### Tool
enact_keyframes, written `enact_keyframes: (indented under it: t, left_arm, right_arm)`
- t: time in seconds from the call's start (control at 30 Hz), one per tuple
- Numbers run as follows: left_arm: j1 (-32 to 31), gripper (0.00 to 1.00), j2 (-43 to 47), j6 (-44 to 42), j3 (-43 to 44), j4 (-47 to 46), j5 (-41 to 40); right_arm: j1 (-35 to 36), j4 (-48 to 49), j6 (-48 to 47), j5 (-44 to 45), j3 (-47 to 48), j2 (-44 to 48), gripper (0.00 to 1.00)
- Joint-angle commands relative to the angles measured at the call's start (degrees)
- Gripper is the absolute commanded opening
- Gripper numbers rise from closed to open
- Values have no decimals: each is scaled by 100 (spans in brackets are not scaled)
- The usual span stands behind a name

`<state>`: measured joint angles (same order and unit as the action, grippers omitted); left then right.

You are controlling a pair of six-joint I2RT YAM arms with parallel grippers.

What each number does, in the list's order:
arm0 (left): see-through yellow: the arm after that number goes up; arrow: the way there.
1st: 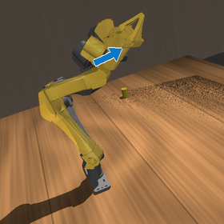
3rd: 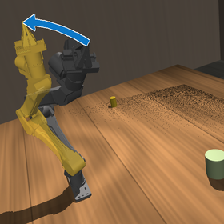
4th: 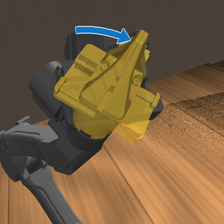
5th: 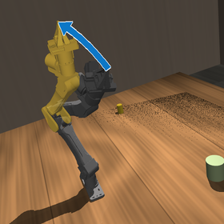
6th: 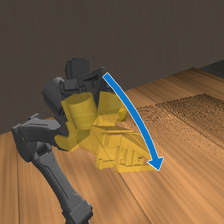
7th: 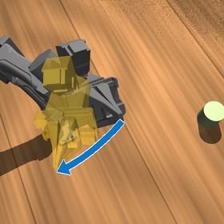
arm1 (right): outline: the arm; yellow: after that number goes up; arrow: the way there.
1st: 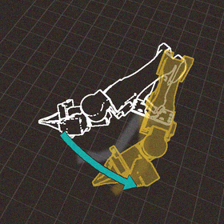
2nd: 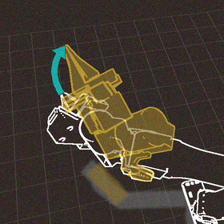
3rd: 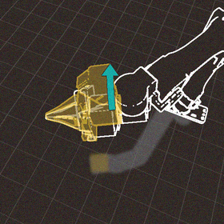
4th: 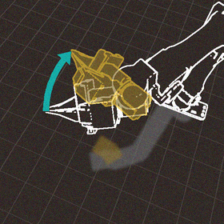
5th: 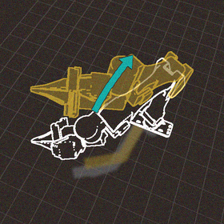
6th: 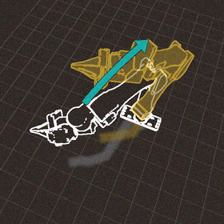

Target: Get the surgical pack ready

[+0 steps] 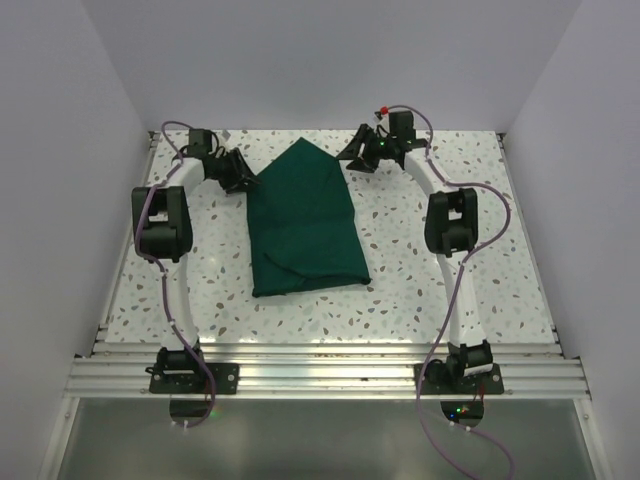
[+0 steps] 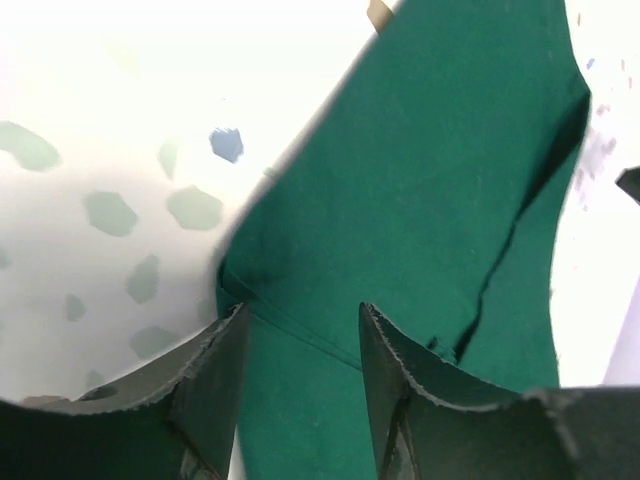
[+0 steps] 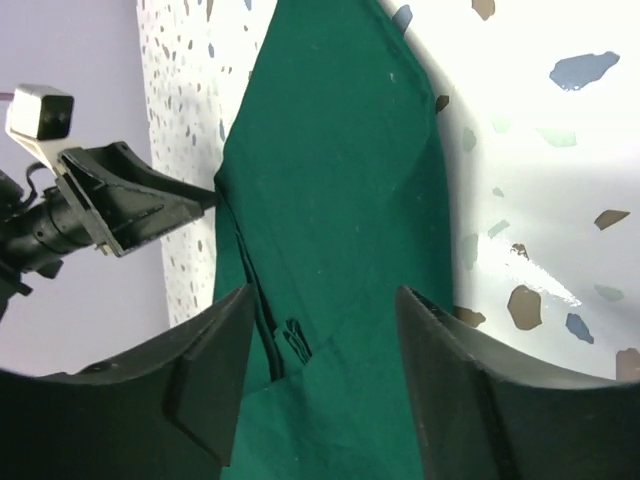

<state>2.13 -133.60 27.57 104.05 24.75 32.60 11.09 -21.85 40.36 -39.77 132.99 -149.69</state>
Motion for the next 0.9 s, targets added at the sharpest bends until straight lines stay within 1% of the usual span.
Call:
enact_keyframes:
  t: [0.0,0.03,0.17,0.27,0.37,0.47,0.53,0.6,0.63,0.7,0.77,0.87]
  left_arm:
    - [68,52,317,-191,212,-304,-560]
    - [68,56,334,-191,203,-296,-831]
    - [68,57,229,-200,212,-296,-1220]
    - [59,57,203,-156,63,-506,-1361]
    - [33,57,308,-68,-314,-901,-1563]
    - [33,57,466,46,-569,-1253,-1774]
    - [15,57,379,108,-544,-1324,-1643]
    - [-20,57,195,91,-202,-1105,-1608]
    - [-55,57,-6,38,-79,-869,-1495]
    - [-116,56,-227,29,150,-709,-1213]
    - [-151,56,-324,46,203,-656,-1089]
    - [-178,55,-421,90,125,-708,-852]
  right_arm:
    - [-2,-136,-212,224,210,-87,63]
    - [-11,-92,-213,207,227,-139,64]
    - [16,180,-125,180,438,-534,66]
    - [7,286,-63,206,728,-798,66]
    - [33,321,59,163,1140,-1237,63]
    - [95,286,86,154,1369,-1387,62]
    - [139,286,86,171,1388,-1449,61]
    - [218,286,130,171,1396,-1502,59]
    - [253,269,148,163,1423,-1563,58]
    - [349,234,139,154,1475,-1616,57]
    - [402,233,130,171,1493,-1643,56]
    - [394,268,183,224,1502,-1678,52]
